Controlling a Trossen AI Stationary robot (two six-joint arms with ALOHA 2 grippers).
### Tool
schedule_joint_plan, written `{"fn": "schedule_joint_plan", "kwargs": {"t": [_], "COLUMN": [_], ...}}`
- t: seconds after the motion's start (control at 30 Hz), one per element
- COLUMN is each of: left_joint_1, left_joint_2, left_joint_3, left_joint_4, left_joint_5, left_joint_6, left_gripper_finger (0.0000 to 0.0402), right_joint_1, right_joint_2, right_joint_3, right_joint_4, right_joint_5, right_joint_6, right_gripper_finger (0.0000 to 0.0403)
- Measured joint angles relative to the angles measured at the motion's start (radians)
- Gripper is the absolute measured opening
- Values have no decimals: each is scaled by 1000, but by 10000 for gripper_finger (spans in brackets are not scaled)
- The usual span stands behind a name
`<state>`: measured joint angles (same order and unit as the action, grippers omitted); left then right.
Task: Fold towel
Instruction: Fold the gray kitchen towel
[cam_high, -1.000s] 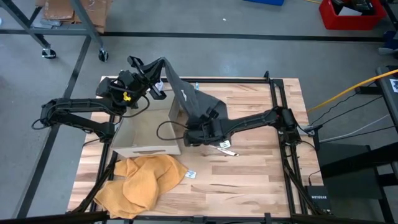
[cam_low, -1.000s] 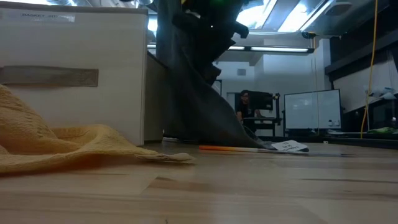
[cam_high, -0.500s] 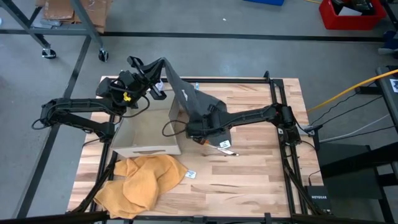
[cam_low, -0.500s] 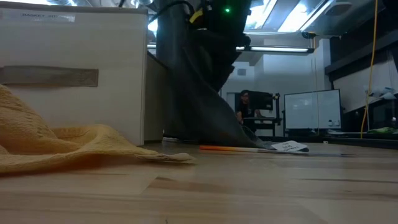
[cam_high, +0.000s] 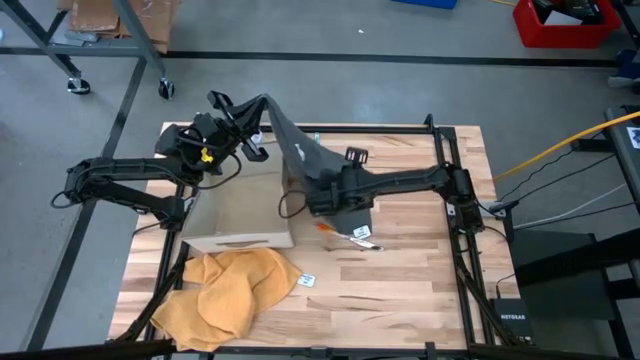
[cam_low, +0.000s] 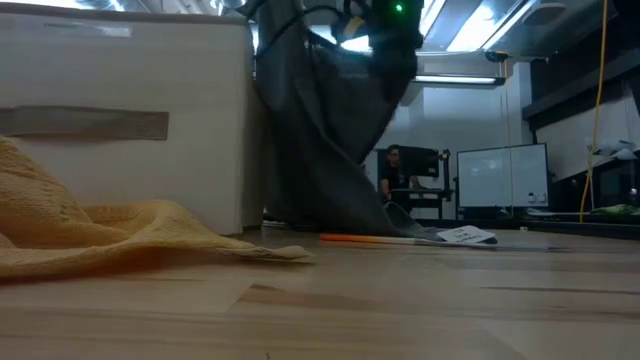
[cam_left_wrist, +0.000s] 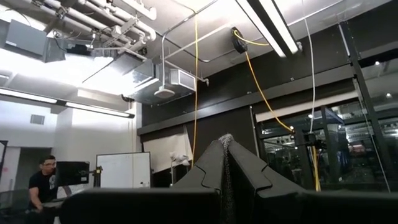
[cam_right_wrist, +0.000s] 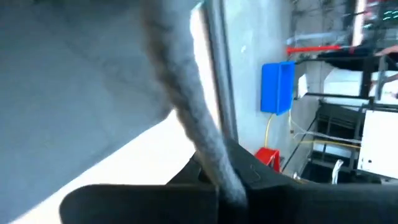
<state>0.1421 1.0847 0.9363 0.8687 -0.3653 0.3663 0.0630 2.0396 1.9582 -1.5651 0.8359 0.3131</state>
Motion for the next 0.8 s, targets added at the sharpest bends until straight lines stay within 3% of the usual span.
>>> {"fn": "schedule_joint_plan", "kwargs": {"t": [0.63,0.8], "left_joint_1": [10,39], "left_joint_2": [2,14], "left_joint_3": [1,67], "left_joint_4": [52,71], "left_joint_5": [75,90], "left_joint_6": [-83,-134], "left_gripper_finger": [0,0], "right_joint_1": [-180,-217], "right_joint_2": [-306,-352], "right_joint_3": [258,386], "right_joint_4": [-7,5], "right_joint_5": [82,99], "right_joint_6": [-102,-126], "right_gripper_finger": [1,0]}}
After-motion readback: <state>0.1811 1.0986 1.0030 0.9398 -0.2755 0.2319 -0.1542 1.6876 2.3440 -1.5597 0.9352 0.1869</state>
